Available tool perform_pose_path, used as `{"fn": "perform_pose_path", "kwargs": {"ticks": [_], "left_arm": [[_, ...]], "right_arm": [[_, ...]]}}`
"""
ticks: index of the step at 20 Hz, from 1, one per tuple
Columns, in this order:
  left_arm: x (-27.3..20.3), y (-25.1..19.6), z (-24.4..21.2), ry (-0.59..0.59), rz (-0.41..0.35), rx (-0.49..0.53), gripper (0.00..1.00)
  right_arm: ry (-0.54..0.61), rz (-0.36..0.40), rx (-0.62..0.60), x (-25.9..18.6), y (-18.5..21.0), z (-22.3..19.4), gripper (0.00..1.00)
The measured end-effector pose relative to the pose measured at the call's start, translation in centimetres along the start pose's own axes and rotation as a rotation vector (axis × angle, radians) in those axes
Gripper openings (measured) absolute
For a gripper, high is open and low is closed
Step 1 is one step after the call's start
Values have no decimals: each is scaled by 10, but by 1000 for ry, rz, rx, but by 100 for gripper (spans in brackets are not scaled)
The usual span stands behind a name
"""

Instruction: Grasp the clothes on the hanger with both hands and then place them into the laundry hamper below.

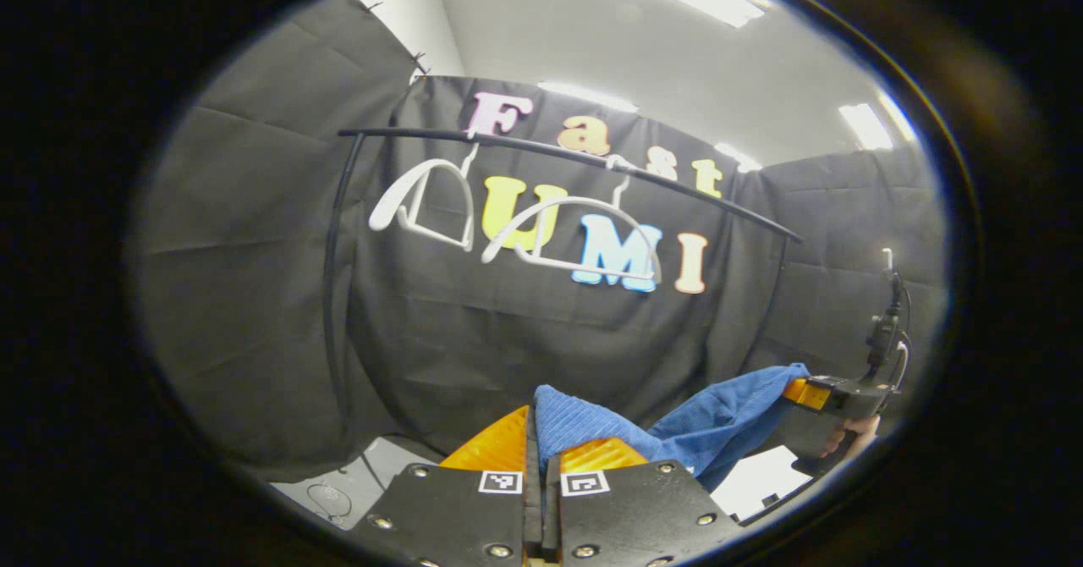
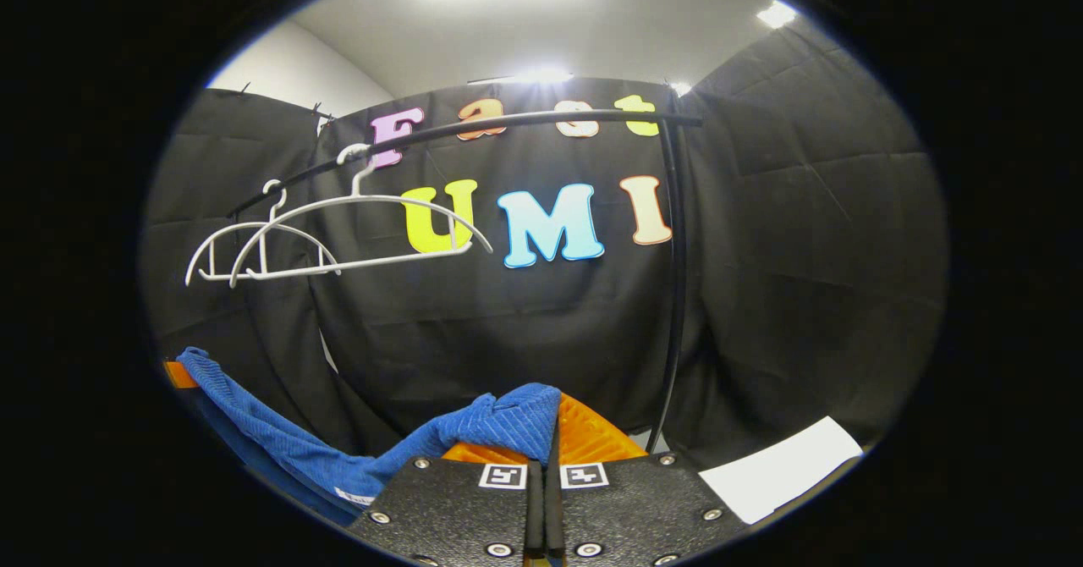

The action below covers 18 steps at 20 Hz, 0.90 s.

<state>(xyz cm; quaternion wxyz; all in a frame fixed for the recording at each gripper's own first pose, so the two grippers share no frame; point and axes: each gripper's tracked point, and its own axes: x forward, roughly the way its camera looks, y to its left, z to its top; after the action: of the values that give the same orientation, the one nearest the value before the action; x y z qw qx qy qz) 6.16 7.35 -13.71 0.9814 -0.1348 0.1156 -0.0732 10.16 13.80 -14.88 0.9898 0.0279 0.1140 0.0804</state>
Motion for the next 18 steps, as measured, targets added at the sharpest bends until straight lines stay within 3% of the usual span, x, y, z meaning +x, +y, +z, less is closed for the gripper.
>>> {"fn": "perform_pose_path", "kwargs": {"ticks": [5,8,13,18], "left_arm": [[-19,-30,-2,15,-118,24,2],[-9,-32,-26,61,-134,56,1],[2,-27,-102,207,-129,84,2],[13,-16,-182,368,-94,125,1]], "right_arm": [[13,-5,37,-58,28,-6,0],[55,5,13,-56,36,-28,0],[192,-8,27,-58,36,-98,0],[411,-7,37,-48,36,-190,1]]}}
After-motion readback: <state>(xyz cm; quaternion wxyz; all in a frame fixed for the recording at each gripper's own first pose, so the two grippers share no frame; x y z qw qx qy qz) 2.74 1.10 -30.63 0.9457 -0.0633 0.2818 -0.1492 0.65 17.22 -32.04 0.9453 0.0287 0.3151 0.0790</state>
